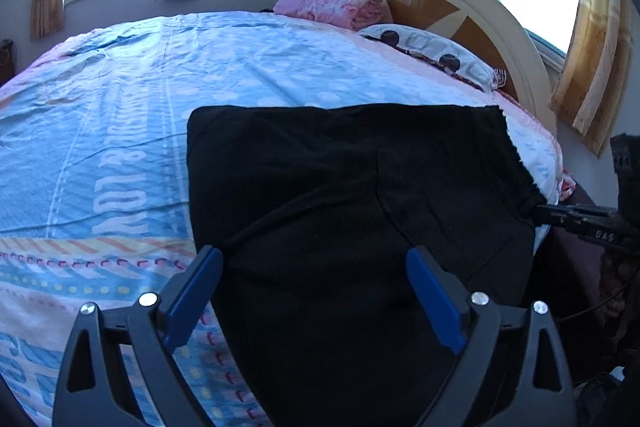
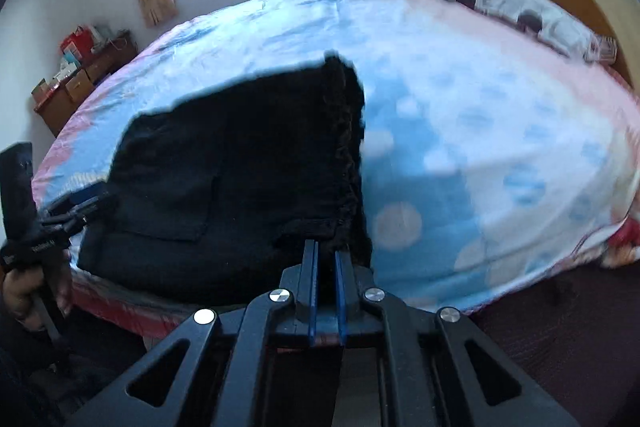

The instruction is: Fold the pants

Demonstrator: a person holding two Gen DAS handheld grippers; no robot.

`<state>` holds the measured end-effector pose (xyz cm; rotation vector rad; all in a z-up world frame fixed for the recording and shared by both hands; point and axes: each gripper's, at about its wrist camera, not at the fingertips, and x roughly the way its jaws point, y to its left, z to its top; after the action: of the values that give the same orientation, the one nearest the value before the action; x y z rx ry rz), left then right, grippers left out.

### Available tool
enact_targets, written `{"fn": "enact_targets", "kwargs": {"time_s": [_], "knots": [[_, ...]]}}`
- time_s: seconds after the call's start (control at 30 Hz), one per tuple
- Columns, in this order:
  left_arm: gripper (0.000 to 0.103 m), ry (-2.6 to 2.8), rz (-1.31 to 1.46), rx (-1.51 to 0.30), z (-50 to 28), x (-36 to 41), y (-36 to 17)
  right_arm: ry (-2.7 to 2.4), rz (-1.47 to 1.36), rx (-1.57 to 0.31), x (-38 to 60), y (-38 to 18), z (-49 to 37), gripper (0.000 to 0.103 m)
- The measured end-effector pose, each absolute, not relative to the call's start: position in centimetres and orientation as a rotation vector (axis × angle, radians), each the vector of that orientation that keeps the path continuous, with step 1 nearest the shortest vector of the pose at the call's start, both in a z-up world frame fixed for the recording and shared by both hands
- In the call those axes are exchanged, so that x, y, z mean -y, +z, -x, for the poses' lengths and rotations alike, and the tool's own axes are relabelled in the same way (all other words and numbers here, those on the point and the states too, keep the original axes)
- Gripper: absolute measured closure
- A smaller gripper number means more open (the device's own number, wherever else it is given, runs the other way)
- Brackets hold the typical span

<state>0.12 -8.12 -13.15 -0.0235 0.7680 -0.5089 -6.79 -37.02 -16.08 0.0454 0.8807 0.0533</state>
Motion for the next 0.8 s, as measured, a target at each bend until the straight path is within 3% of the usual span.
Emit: {"fn": "enact_targets", "kwargs": {"time_s": [0.13,0.2,0.47,0.8], "knots": [[0.007,-0.506,0.042,-0.769,-0.2,7.7,-12.9,0.09,-0.12,-0.923,38.3,-15.6,6.3,0.084],[0.007,-0.499,0.045,-0.747,0.1,7.3,-12.4,0.069,-0.123,-0.937,38.9,-14.9,6.7,0.056],[0.007,-0.383,0.007,-0.743,-0.4,5.7,-12.2,0.117,-0.052,-0.761,36.0,-9.2,5.5,0.055],[0.005,-0.376,0.093,-0.842,-1.0,4.4,-14.9,0.618,-0.041,-0.969,20.7,-12.8,-7.9,0.055]]}}
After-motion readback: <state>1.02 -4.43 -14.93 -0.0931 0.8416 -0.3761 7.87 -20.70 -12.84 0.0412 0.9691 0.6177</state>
